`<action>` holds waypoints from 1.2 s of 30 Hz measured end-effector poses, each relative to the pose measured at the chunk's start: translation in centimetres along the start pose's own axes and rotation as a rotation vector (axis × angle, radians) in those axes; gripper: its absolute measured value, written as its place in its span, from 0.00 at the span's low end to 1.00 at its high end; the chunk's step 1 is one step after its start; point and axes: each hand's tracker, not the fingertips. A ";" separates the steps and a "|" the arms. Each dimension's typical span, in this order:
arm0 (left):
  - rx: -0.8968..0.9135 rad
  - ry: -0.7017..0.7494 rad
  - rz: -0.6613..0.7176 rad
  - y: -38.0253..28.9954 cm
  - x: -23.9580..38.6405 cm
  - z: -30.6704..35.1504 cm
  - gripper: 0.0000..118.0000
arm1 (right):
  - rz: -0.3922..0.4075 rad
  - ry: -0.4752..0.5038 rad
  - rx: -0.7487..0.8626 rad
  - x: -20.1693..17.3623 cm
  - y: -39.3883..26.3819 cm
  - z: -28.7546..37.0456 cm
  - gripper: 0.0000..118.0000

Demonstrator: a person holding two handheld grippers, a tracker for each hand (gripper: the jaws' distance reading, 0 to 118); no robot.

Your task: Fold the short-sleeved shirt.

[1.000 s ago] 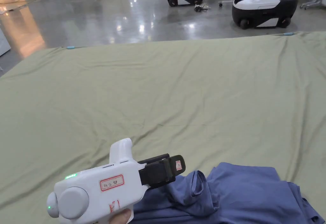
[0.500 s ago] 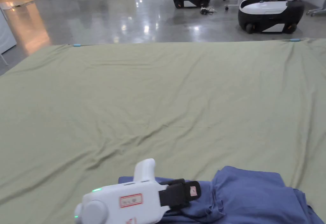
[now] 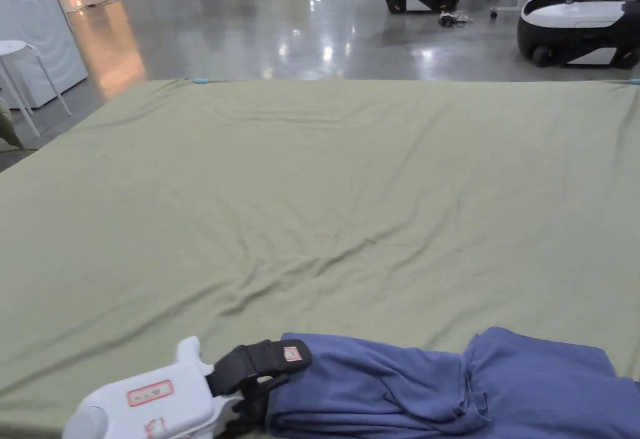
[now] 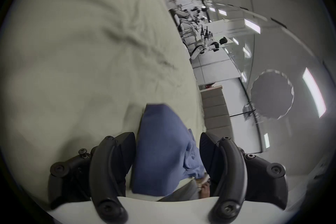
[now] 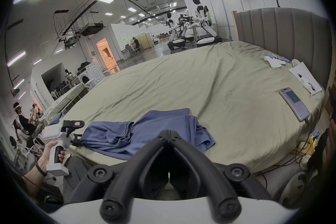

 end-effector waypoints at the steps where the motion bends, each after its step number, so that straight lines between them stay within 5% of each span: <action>1: -0.002 -0.041 0.006 -0.2 0.0 -0.5 0.61 | 0.010 -0.003 0.002 0.1 0.3 0.2 0.00; 3: 0.017 -0.032 -0.010 -0.6 1.0 -1.2 0.60 | 0.029 -0.011 0.011 0.1 0.6 0.6 0.00; 4: 0.024 -0.002 -0.032 -0.4 1.3 -1.4 0.49 | 0.033 -0.013 0.016 0.1 0.7 0.8 0.00; 5: 0.033 0.005 -0.054 -0.3 1.4 -1.4 0.24 | 0.033 -0.014 0.021 0.4 0.7 0.7 0.00; 6: 0.028 0.009 -0.043 -0.3 1.6 -1.3 0.12 | 0.029 -0.012 0.024 0.6 0.7 0.8 0.00; 14: 0.121 0.114 -0.322 3.4 8.6 7.3 0.12 | -0.020 -0.009 0.017 1.4 -0.4 -0.7 0.00; 17: 0.204 0.287 -0.536 3.8 13.8 9.6 0.12 | -0.009 -0.024 0.012 0.9 -0.5 -0.9 0.00; 21: 0.072 0.228 -0.694 -0.5 18.8 5.1 0.12 | -0.032 -0.027 -0.010 1.0 -0.5 -1.3 0.00; 22: 0.027 0.214 -0.712 -1.6 19.3 3.2 0.12 | -0.038 -0.025 -0.011 7.2 -4.1 -0.9 0.00; 29: -0.271 0.299 -0.773 -8.6 16.7 -11.6 0.12 | -0.005 -0.040 0.017 6.5 -3.7 1.1 0.00; 33: -0.295 0.295 -0.803 -9.3 16.7 -13.8 0.27 | -0.012 -0.069 0.013 7.4 -4.1 1.3 0.00; 36: -0.238 0.128 -0.761 -7.9 18.6 -11.1 0.53 | -0.060 -0.065 0.004 8.2 -4.5 0.9 0.00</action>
